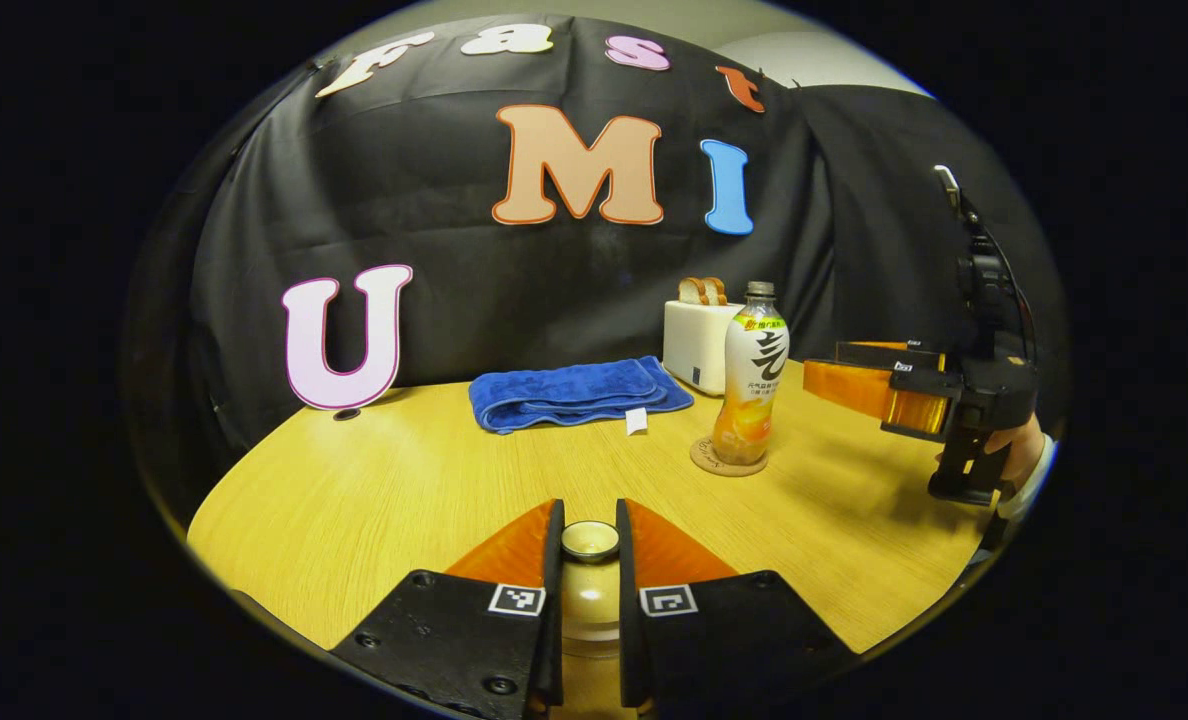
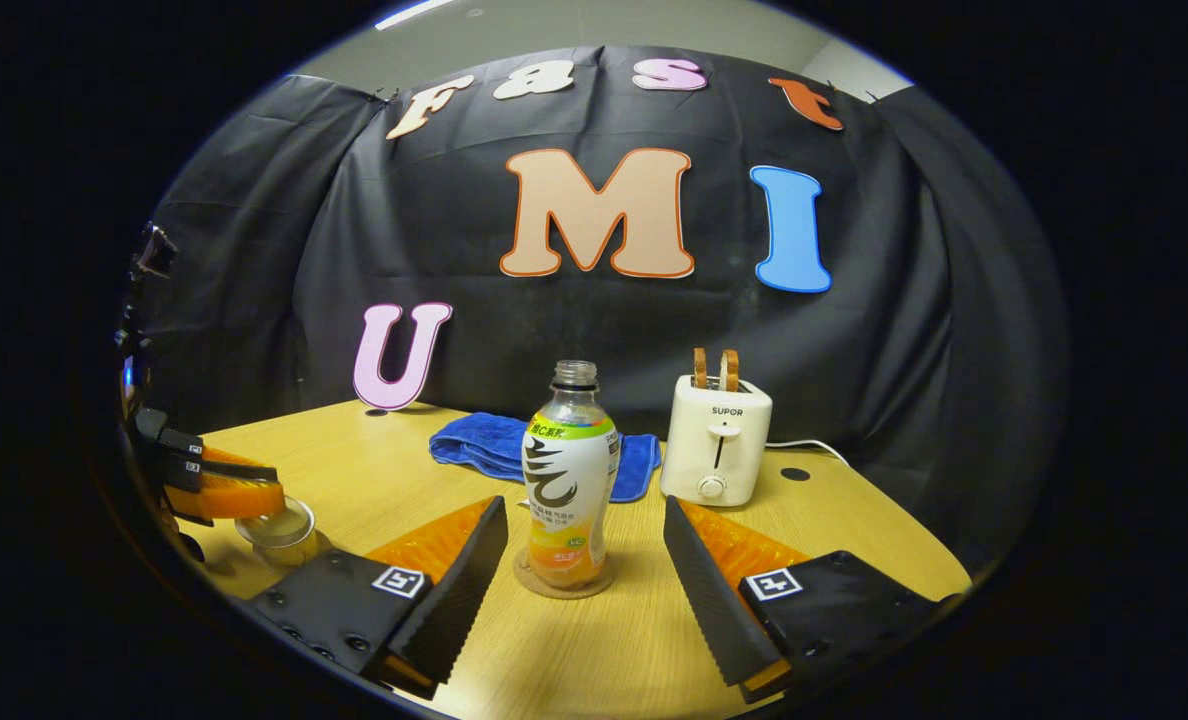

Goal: Open the teacup lid with one hand, grasp the water bottle and pour water into the teacup with the other hand; after pouring, place the water bottle on the coaster and then close the teacup lid.

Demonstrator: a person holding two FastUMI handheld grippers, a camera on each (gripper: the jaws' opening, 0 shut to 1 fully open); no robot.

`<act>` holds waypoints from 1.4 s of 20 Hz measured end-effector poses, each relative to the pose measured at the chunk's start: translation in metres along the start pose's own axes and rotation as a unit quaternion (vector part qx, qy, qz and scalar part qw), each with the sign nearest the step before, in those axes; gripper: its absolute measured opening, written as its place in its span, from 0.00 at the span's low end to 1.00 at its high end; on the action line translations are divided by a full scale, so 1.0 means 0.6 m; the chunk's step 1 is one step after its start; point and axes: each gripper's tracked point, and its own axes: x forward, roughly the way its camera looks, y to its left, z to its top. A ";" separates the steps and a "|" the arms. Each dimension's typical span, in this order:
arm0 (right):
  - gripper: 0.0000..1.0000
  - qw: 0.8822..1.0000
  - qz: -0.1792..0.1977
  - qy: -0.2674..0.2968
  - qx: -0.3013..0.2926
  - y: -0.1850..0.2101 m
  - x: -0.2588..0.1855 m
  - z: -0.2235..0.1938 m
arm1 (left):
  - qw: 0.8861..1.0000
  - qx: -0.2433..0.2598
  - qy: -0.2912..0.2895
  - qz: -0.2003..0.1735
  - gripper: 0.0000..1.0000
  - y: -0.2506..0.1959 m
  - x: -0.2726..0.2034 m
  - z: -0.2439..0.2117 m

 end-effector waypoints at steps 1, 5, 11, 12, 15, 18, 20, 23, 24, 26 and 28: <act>0.94 1.000 0.000 0.000 -0.001 -0.002 -0.002 0.001 | 1.000 0.002 0.002 0.001 0.20 0.000 0.000 -0.004; 0.94 1.000 -0.001 0.000 -0.002 -0.003 -0.007 -0.001 | 1.000 0.008 -0.003 0.005 0.21 0.001 0.003 -0.002; 0.94 1.000 -0.001 0.004 0.001 -0.004 -0.008 -0.007 | 1.000 0.004 -0.007 0.011 0.30 -0.004 -0.004 -0.014; 0.94 1.000 0.001 0.005 0.002 -0.003 -0.010 -0.006 | 1.000 0.006 -0.011 0.011 0.34 -0.005 -0.007 -0.012; 0.94 1.000 0.003 0.001 0.005 0.001 -0.020 -0.002 | 0.999 0.016 -0.033 0.018 0.53 -0.005 -0.017 0.006; 0.99 1.000 0.006 -0.008 0.013 0.011 -0.030 0.011 | 0.996 0.024 -0.071 0.043 0.95 0.008 -0.035 0.040; 0.94 1.000 0.005 -0.019 0.024 0.019 -0.047 0.021 | 0.992 0.020 -0.102 0.073 0.96 0.031 -0.054 0.066; 0.99 0.999 -0.003 -0.032 0.039 0.034 -0.074 0.021 | 0.981 0.010 -0.149 0.126 0.95 0.066 -0.086 0.100; 1.00 0.998 -0.008 -0.037 0.042 0.039 -0.084 0.020 | 0.975 0.011 -0.166 0.145 0.95 0.080 -0.099 0.112; 0.99 0.998 -0.022 -0.046 0.042 0.041 -0.101 0.017 | 0.971 0.013 -0.176 0.163 0.95 0.093 -0.110 0.114; 0.99 0.997 -0.040 -0.059 0.040 0.040 -0.115 0.013 | 0.969 0.010 -0.178 0.172 0.95 0.100 -0.118 0.114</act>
